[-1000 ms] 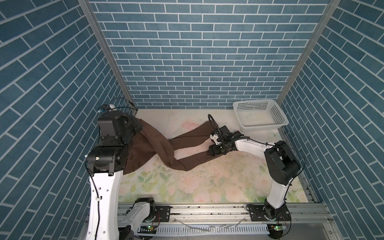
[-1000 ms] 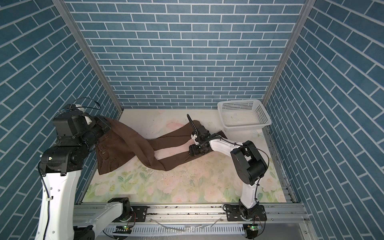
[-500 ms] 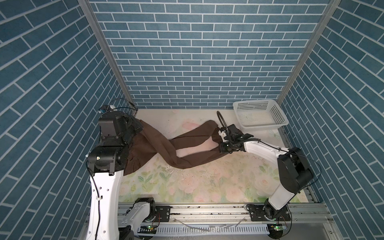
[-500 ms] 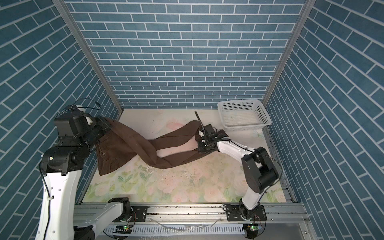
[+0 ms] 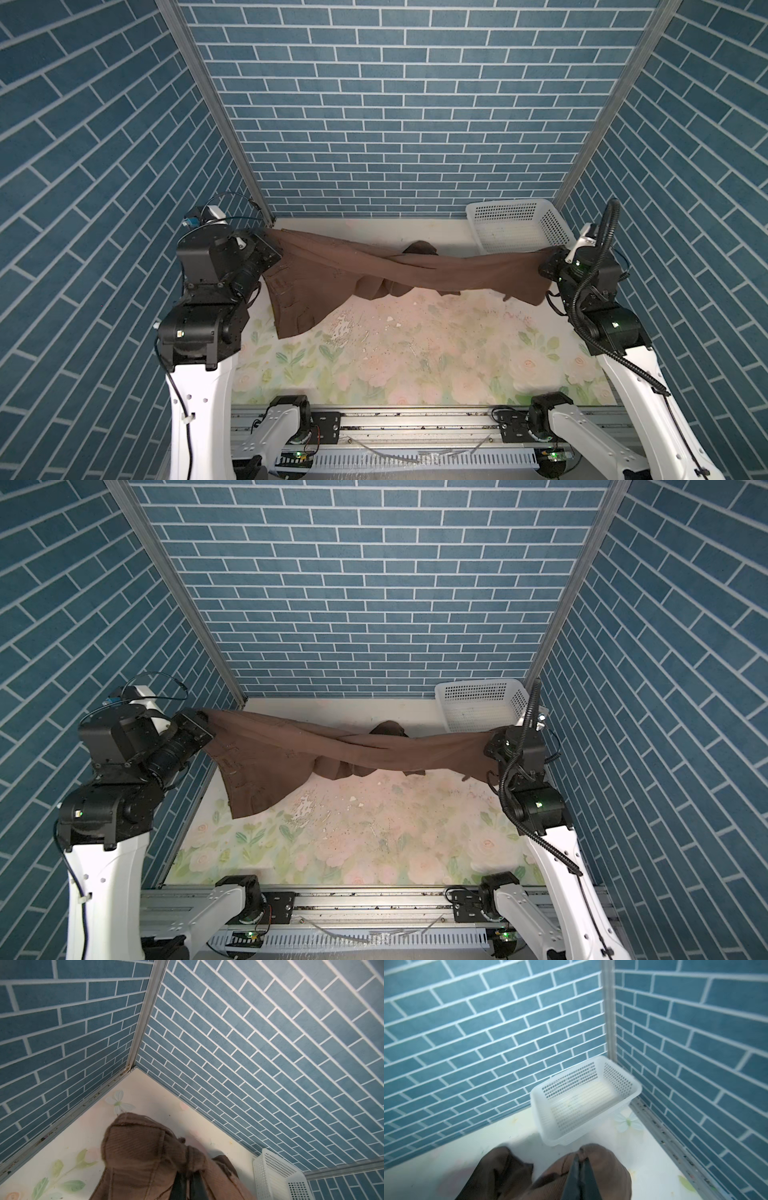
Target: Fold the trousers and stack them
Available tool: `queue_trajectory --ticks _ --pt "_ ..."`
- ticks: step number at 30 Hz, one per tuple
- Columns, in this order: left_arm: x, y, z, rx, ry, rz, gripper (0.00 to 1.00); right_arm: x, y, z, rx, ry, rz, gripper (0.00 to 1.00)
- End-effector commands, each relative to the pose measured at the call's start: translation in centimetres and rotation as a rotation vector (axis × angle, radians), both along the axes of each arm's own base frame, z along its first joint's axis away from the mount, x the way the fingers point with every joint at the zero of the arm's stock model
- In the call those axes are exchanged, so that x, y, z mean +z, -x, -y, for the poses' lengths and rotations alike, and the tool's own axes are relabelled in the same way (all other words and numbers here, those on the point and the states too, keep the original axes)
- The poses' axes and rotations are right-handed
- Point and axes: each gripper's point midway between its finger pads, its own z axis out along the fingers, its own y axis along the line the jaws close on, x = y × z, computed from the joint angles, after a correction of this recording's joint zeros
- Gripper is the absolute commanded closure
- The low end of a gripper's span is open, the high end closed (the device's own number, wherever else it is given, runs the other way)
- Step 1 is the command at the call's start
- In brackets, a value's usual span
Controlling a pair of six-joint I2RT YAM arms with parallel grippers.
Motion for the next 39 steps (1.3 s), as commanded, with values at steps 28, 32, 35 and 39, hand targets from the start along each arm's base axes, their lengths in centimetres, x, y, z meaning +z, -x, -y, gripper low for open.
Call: queue_trajectory --ticks 28,32,35,39 --pt "3.1 5.0 -1.6 0.094 -0.034 0.116 1.00 -18.7 -12.1 -9.7 0.276 -0.191 -0.415 0.95" --pt "1.8 3.7 -2.1 0.112 -0.060 0.066 1.00 -20.0 -14.5 -13.5 0.383 -0.133 -0.504 0.62" --pt "1.2 3.3 -2.6 0.135 -0.082 0.042 1.00 -20.8 -14.3 -14.9 0.429 -0.082 -0.527 0.40" --pt "0.6 3.1 -3.2 0.163 -0.110 0.018 1.00 -22.5 -11.2 -11.8 0.335 -0.048 -0.577 0.34"
